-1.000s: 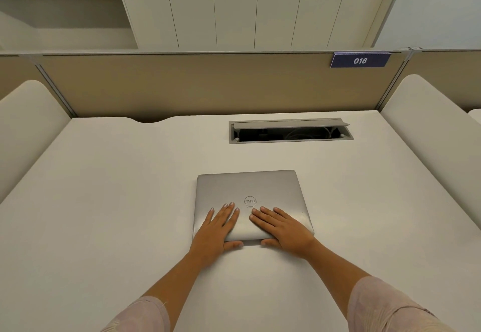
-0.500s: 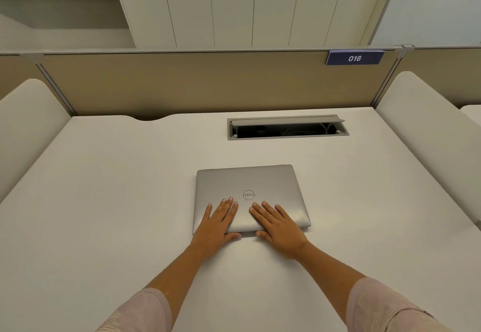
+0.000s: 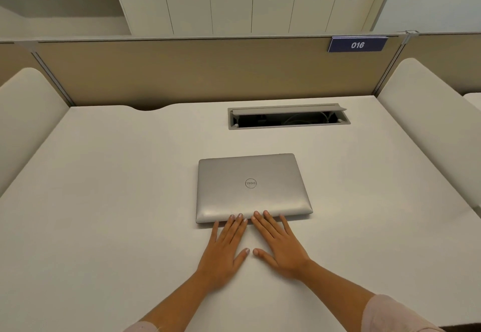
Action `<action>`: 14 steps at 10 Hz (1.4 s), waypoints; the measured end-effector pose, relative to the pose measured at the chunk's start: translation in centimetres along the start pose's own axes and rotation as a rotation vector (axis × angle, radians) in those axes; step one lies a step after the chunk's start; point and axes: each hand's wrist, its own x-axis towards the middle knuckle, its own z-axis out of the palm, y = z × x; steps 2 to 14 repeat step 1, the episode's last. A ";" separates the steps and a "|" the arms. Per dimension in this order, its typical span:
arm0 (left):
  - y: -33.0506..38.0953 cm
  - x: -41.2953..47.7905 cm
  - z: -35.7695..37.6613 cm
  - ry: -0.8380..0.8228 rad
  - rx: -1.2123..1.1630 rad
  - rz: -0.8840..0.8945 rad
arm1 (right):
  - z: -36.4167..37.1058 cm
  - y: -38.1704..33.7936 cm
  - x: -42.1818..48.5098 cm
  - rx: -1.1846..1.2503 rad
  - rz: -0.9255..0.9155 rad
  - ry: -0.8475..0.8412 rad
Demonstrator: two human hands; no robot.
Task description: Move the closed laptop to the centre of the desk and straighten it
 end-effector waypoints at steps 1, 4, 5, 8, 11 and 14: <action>1.0 -1.0 0.0 -0.002 -0.078 0.012 | 0.1 -1.0 -0.8 0.105 -0.013 -0.055; 1.0 -1.0 0.0 -0.002 -0.078 0.012 | 0.1 -1.0 -0.8 0.105 -0.013 -0.055; 1.0 -1.0 0.0 -0.002 -0.078 0.012 | 0.1 -1.0 -0.8 0.105 -0.013 -0.055; 1.0 -1.0 0.0 -0.002 -0.078 0.012 | 0.1 -1.0 -0.8 0.105 -0.013 -0.055; 1.0 -1.0 0.0 -0.002 -0.078 0.012 | 0.1 -1.0 -0.8 0.105 -0.013 -0.055; 1.0 -1.0 0.0 -0.002 -0.078 0.012 | 0.1 -1.0 -0.8 0.105 -0.013 -0.055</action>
